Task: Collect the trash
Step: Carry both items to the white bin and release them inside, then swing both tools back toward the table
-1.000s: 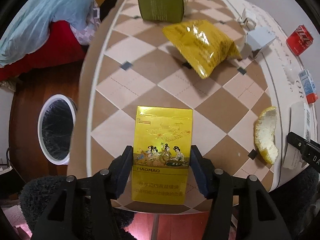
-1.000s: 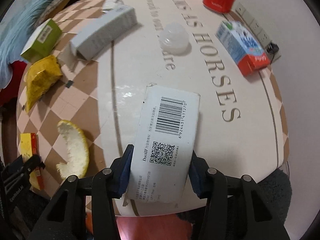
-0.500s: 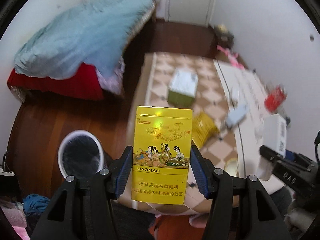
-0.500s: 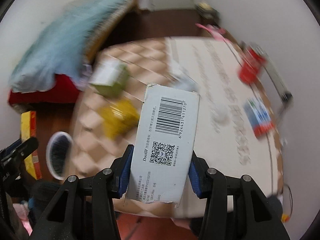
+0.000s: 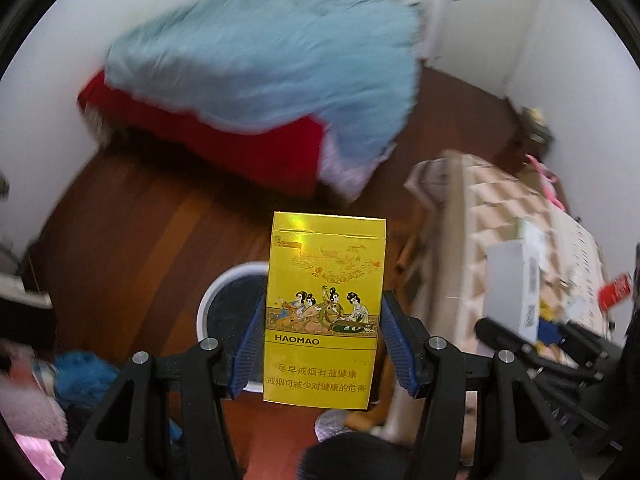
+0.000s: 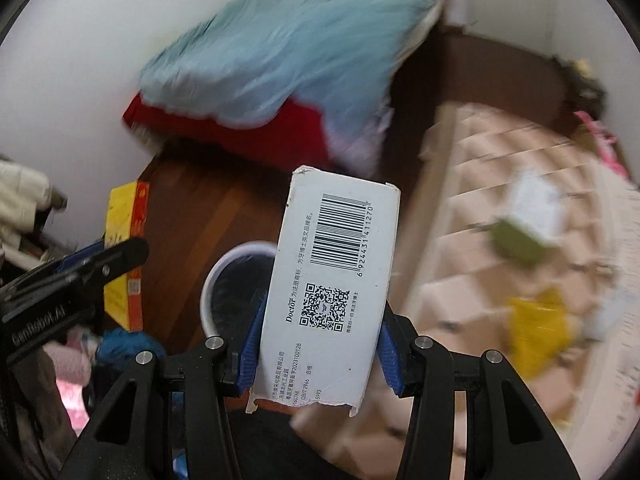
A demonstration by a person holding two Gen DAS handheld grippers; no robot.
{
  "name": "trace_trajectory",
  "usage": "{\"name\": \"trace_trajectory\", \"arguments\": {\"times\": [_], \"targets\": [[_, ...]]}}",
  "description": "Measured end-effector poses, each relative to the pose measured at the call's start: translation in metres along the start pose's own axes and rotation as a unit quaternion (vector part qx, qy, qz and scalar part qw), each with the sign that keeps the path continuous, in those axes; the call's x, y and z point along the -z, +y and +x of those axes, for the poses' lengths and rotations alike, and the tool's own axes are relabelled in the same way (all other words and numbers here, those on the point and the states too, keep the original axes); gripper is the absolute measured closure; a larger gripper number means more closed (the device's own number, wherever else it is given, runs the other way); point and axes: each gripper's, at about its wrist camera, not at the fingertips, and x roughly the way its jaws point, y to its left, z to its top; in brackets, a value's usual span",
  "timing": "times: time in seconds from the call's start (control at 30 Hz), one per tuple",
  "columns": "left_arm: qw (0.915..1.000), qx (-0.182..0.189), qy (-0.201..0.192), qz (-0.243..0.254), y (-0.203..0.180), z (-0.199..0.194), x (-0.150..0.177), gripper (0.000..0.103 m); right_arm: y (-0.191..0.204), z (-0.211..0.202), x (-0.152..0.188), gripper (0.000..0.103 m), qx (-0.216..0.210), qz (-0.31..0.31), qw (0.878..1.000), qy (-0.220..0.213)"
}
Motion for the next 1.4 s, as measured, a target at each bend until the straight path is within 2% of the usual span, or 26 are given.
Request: {"name": "trace_trajectory", "arguments": {"times": [0.1,0.2,0.33,0.47,0.57,0.6,0.63,0.67,0.7,0.73,0.87,1.03,1.4], "targets": [[0.9977,0.012,0.047,-0.048,0.045,0.055,-0.002,0.05,0.021,0.067,-0.006,0.052,-0.021,-0.009,0.999,0.049],[0.9914,0.023,0.09,-0.092,0.081,0.107,0.0,0.05,0.038,0.136,-0.012,0.052,-0.04,-0.006,0.994,0.101],[0.9785,0.036,0.146,-0.141,0.118,0.165,0.003,0.05,0.055,0.202,-0.018,0.052,-0.06,-0.001,0.986,0.154],[0.9663,0.059,0.179,-0.176,0.144,0.186,0.01,0.049,0.077,0.245,-0.022,0.052,-0.074,-0.015,0.979,0.19],[0.9602,0.053,0.189,-0.199,0.16,0.19,0.013,0.048,0.085,0.267,-0.02,0.049,-0.08,-0.018,0.974,0.209],[0.9599,0.048,0.189,-0.201,0.163,0.191,0.012,0.044,0.087,0.274,-0.02,0.044,-0.084,-0.015,0.973,0.217],[0.9599,0.042,0.183,-0.208,0.167,0.189,0.013,0.026,0.09,0.281,-0.02,0.028,-0.084,-0.013,0.972,0.221],[0.9605,0.037,0.177,-0.212,0.17,0.185,0.013,0.008,0.089,0.285,-0.022,0.017,-0.078,-0.014,0.972,0.221],[0.9623,0.027,0.171,-0.21,0.175,0.181,0.013,0.004,0.09,0.288,-0.023,0.004,-0.071,-0.017,0.973,0.22],[0.9644,0.013,0.166,-0.205,0.178,0.176,0.013,0.004,0.091,0.289,-0.024,0.002,-0.065,-0.021,0.973,0.219],[0.9729,-0.046,0.139,-0.179,0.181,0.152,0.02,0.004,0.091,0.277,-0.02,0.001,-0.034,-0.035,0.976,0.214],[0.9773,-0.098,0.114,-0.149,0.172,0.118,0.035,0.004,0.096,0.246,-0.013,0.001,-0.009,-0.057,0.977,0.205],[0.9841,-0.113,0.076,-0.113,0.136,0.051,0.062,0.004,0.11,0.158,0.015,0.001,0.006,-0.076,0.983,0.167]]}}
